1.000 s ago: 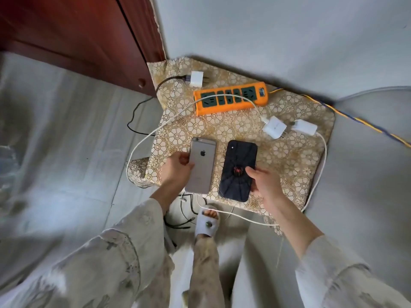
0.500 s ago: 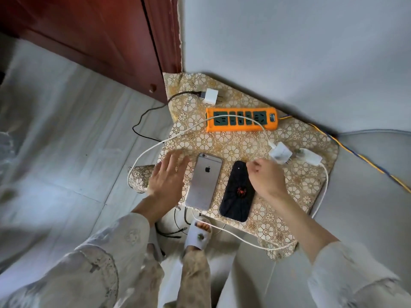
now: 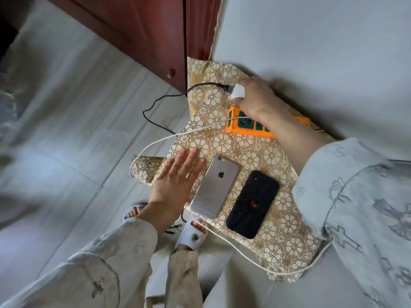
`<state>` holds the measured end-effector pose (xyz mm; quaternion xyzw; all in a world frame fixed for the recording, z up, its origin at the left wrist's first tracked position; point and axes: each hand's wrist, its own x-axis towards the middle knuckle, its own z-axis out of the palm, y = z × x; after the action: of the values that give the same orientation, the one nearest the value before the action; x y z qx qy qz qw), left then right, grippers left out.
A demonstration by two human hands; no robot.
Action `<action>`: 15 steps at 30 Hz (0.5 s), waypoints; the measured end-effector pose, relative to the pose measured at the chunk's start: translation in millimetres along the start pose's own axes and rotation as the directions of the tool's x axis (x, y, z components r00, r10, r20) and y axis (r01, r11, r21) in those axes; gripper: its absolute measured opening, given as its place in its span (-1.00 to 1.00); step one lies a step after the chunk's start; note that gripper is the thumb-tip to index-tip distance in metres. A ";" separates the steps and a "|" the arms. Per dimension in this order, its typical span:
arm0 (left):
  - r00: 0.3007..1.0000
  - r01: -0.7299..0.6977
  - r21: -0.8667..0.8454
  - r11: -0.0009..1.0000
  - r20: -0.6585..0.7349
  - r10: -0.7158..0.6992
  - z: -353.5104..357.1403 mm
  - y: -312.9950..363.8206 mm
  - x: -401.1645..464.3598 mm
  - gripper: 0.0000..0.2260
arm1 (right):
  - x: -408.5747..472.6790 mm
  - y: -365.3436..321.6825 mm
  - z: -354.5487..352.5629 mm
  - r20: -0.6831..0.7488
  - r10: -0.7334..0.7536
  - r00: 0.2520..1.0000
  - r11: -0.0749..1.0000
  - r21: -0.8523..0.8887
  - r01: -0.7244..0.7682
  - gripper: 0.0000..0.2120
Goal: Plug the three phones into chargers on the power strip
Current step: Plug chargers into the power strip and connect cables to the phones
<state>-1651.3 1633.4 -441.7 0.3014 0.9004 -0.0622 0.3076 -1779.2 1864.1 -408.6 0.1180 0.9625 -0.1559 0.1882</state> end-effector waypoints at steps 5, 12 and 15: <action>1.000 -0.001 -0.006 1.000 0.004 0.001 -1.5 1.2 -0.3 0.06 | 4.0 2.1 0.6 -0.057 -0.140 0.988 0.970 -0.210 0.126 -0.56; 1.000 0.000 0.026 1.000 0.000 0.000 -2.9 0.6 -1.2 0.02 | -28.6 19.5 -2.4 -0.214 -0.187 0.959 0.971 -0.185 0.148 -0.61; 1.000 -0.001 0.022 1.000 0.010 0.001 -4.3 0.5 -1.5 0.01 | -42.8 26.5 -0.4 -0.207 -0.221 0.953 0.962 -0.208 0.178 -0.63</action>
<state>-1652.3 1634.3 -437.3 0.3051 0.8979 -0.0735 0.3087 -1733.2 1881.6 -398.0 0.0189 0.9950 -0.0686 0.0697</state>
